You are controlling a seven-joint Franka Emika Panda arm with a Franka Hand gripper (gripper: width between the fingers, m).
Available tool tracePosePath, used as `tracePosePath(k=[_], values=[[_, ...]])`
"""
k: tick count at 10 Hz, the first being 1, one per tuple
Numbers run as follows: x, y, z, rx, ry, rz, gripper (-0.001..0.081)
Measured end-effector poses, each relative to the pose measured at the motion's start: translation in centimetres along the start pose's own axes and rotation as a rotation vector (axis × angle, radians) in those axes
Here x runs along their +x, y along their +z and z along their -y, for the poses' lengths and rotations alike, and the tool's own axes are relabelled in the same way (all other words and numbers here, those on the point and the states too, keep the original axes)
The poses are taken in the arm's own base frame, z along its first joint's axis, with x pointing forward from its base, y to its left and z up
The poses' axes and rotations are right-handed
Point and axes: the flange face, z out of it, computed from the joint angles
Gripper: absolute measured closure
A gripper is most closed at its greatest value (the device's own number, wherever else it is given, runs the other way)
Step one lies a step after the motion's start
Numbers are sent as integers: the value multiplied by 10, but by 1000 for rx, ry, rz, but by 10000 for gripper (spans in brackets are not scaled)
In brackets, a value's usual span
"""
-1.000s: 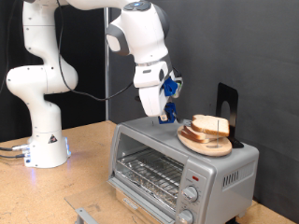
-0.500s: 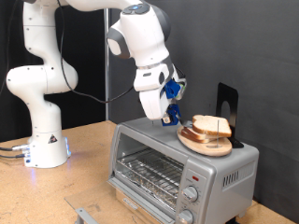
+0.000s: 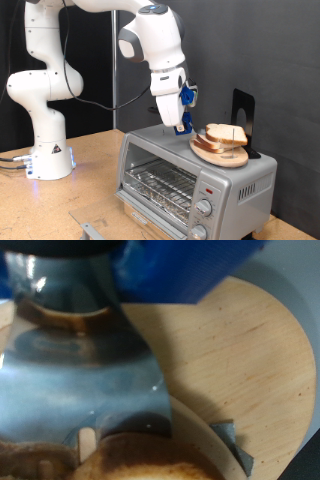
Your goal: Make a piece of toast with the oven
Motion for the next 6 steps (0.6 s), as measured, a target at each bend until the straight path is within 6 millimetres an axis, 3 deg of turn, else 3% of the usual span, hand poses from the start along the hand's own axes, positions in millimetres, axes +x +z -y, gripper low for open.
tracePosePath(k=[6], values=[[1, 1, 3, 3, 53, -4, 340]])
